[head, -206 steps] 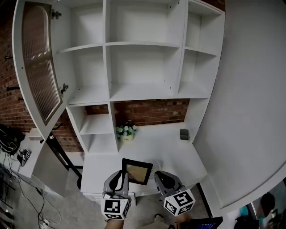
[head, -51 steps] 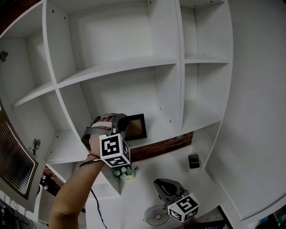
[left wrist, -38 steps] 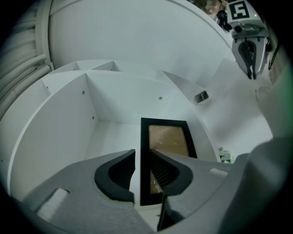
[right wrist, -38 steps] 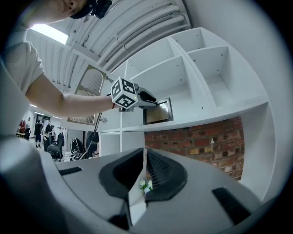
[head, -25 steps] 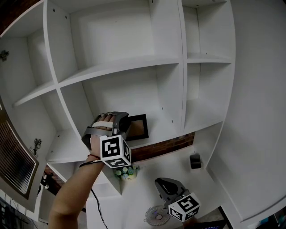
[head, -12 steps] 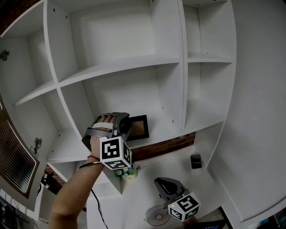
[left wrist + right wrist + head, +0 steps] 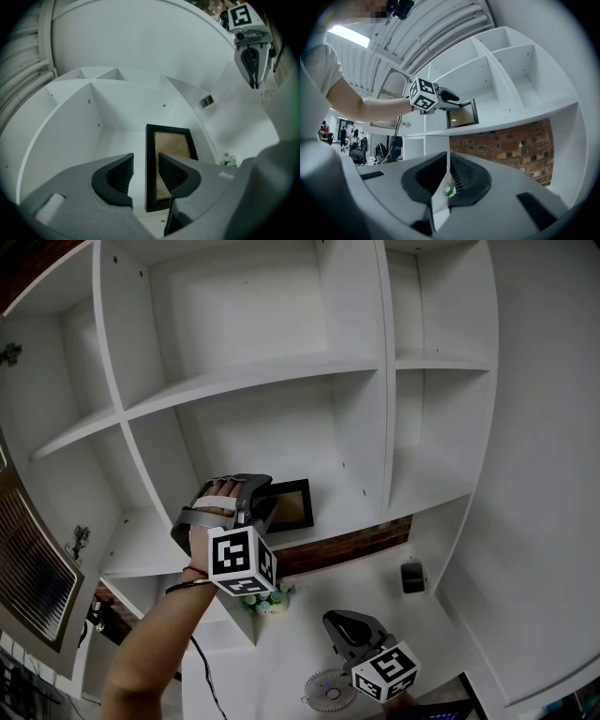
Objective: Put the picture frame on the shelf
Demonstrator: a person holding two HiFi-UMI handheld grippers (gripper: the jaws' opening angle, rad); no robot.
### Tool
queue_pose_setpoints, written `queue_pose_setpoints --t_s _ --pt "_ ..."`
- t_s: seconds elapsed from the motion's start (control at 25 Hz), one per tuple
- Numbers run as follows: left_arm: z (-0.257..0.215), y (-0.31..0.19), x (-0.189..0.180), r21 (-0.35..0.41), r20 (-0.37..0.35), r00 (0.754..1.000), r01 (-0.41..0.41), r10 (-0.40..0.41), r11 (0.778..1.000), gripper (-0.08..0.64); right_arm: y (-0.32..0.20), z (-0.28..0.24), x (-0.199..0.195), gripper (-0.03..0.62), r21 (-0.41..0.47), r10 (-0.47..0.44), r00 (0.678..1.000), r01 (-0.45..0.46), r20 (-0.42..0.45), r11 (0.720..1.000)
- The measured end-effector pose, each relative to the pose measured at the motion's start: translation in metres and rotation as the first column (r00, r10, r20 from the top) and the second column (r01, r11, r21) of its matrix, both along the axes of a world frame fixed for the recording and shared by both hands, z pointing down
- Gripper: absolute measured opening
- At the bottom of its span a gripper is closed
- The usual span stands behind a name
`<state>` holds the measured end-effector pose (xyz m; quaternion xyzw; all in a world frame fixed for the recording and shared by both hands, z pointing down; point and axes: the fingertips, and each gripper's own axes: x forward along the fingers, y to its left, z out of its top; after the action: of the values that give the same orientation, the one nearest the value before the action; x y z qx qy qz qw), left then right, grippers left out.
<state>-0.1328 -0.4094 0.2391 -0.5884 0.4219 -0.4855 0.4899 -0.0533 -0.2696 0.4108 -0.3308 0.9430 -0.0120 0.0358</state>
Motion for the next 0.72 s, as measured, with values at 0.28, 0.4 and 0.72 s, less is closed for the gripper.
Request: queue_pose_setpoints --t_s 0.28,0.4,0.72 --pt "0.001 0.004 -0.003 0.003 -0.039 0.999 0.009 -0.009 1.000 0.152 0.000 0.003 -0.001 0.020 0.006 -0.011 1.000 0.012 -0.027 1.000" --pt "0.001 0.007 -0.002 0.003 -0.084 0.996 0.007 -0.007 1.000 0.152 0.000 0.002 -0.001 0.020 0.015 -0.016 0.999 0.016 -0.042 1.000" --pt "-0.008 0.016 -0.007 0.001 -0.323 0.946 -0.003 0.003 1.000 0.152 0.001 -0.005 -0.003 0.020 0.040 -0.030 0.997 0.033 -0.075 0.999"
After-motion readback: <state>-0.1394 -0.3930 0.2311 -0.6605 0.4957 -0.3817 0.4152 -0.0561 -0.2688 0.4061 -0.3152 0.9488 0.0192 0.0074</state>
